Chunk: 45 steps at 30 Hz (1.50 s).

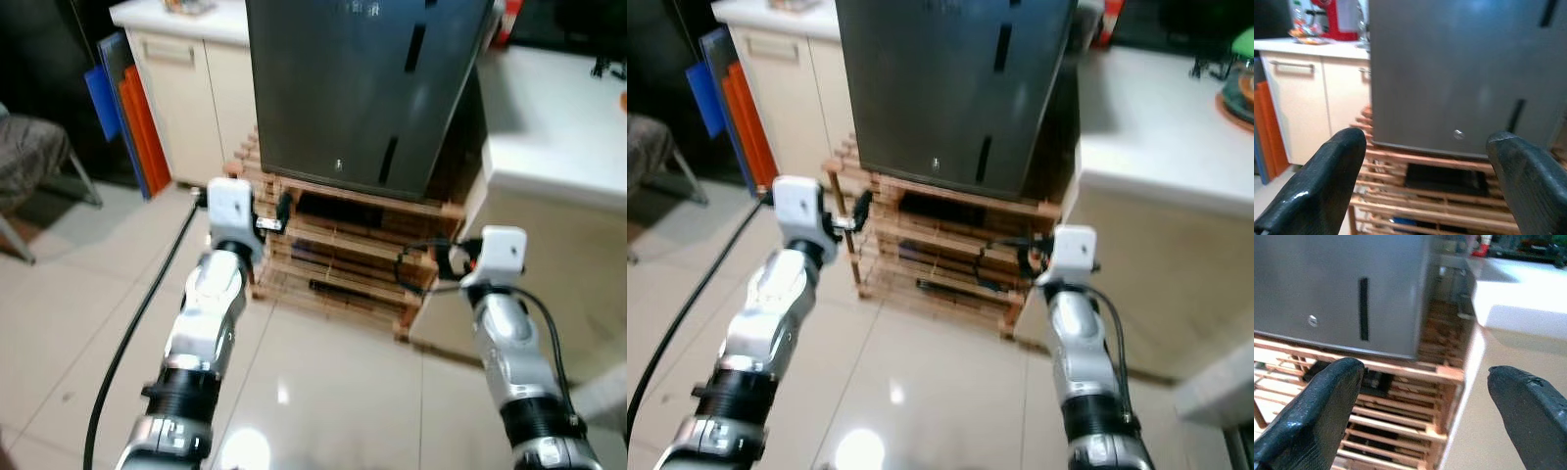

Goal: Restocking fridge

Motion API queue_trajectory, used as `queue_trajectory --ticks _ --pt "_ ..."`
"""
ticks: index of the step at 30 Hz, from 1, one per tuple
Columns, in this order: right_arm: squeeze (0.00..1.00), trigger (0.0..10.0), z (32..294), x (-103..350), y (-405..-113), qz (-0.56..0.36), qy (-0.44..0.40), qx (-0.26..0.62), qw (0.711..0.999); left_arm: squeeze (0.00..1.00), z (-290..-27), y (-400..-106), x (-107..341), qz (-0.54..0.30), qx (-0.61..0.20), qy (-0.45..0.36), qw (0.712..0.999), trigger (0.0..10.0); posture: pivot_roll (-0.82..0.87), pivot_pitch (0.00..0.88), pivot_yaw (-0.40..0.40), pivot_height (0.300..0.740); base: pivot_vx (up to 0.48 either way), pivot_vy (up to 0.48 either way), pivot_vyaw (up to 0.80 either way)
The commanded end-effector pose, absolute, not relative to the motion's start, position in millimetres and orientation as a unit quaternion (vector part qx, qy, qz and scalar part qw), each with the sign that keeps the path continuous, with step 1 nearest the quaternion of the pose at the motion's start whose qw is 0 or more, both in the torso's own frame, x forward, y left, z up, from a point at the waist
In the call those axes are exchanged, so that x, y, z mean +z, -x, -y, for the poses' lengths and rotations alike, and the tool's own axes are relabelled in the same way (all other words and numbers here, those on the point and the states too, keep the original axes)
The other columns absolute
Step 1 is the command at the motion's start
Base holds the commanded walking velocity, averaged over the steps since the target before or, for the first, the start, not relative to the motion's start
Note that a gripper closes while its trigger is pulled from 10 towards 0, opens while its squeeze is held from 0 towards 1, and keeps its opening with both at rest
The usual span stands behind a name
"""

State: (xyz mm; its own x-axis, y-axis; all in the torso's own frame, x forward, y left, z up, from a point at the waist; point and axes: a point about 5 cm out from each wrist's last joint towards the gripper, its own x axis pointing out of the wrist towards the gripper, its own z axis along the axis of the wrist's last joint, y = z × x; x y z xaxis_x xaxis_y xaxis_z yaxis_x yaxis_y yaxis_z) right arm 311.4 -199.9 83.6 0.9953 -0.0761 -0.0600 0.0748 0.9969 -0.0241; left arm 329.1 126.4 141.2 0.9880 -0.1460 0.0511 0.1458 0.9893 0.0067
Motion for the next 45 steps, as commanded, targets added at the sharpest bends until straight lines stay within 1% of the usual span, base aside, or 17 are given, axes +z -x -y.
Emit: queue_trajectory --ticks 1,7,8,13,20,22,28,29,31,32,36,45 --pt "0.13 10.0 193 90 -316 -0.018 0.013 -0.026 0.999 0.0 -134 -330 142 0.023 -0.064 -0.006 0.998 10.0 -0.06 0.0 -0.018 0.74 0.442 0.0 0.0" --pt "0.13 10.0 197 89 -315 -0.019 0.015 -0.032 0.999 0.0 -134 -331 142 0.023 -0.066 -0.009 0.998 10.0 -0.07 0.0 -0.021 0.74 0.443 0.0 0.0" --pt "0.13 10.0 198 90 -314 -0.016 0.017 -0.035 0.999 0.0 -135 -332 142 0.023 -0.066 -0.011 0.998 10.0 -0.07 0.0 -0.032 0.74 0.442 0.0 0.0" --pt "0.13 10.0 205 95 -315 0.002 0.002 -0.068 0.998 0.0 -138 -335 145 0.03 -0.059 -0.018 0.998 10.0 -0.05 0.0 -0.048 0.74 0.443 0.0 0.0" --pt "0.13 10.0 200 95 -318 0.003 0.006 -0.052 0.999 0.0 -146 -329 141 0.025 -0.054 -0.022 0.998 10.0 -0.02 0.0 -0.047 0.74 0.436 0.04 0.0" --pt "0.13 10.0 199 95 -319 0.001 0.006 -0.053 0.999 0.0 -145 -328 142 0.029 -0.062 -0.015 0.998 10.0 -0.02 0.0 -0.044 0.74 0.0 0.454 0.0" --pt "0.13 10.0 198 93 -316 -0.002 0.007 -0.05 0.999 0.0 -146 -327 142 0.025 -0.06 -0.01 0.998 10.0 -0.03 0.0 -0.041 0.74 0.0 0.47 -0.8" --pt "0.13 10.0 199 92 -315 -0.004 0.007 -0.05 0.999 0.0 -146 -328 141 0.021 -0.065 0.0 0.998 10.0 -0.04 0.0 -0.04 0.74 0.0 0.435 -0.8" --pt "0.13 10.0 200 90 -312 -0.005 0.008 -0.05 0.999 0.0 -140 -328 143 0.021 -0.103 0.015 0.994 10.0 -0.05 0.0 -0.037 0.74 0.0 0.435 -0.8" --pt "0.13 10.0 201 89 -311 -0.006 0.009 -0.051 0.999 0.0 -139 -329 144 0.023 -0.103 0.012 0.994 10.0 -0.05 0.0 -0.035 0.74 0.0 0.435 -0.8" --pt "0.13 10.0 207 89 -309 -0.008 0.01 -0.061 0.998 0.0 -139 -332 144 0.021 -0.085 0.024 0.996 10.0 -0.06 0.0 -0.032 0.74 -0.276 0.397 -0.8" --pt "0.13 10.0 210 88 -306 -0.008 0.011 -0.066 0.998 0.0 -140 -335 143 0.012 -0.091 0.041 0.995 10.0 -0.07 0.0 -0.029 0.74 -0.294 0.382 -0.8"
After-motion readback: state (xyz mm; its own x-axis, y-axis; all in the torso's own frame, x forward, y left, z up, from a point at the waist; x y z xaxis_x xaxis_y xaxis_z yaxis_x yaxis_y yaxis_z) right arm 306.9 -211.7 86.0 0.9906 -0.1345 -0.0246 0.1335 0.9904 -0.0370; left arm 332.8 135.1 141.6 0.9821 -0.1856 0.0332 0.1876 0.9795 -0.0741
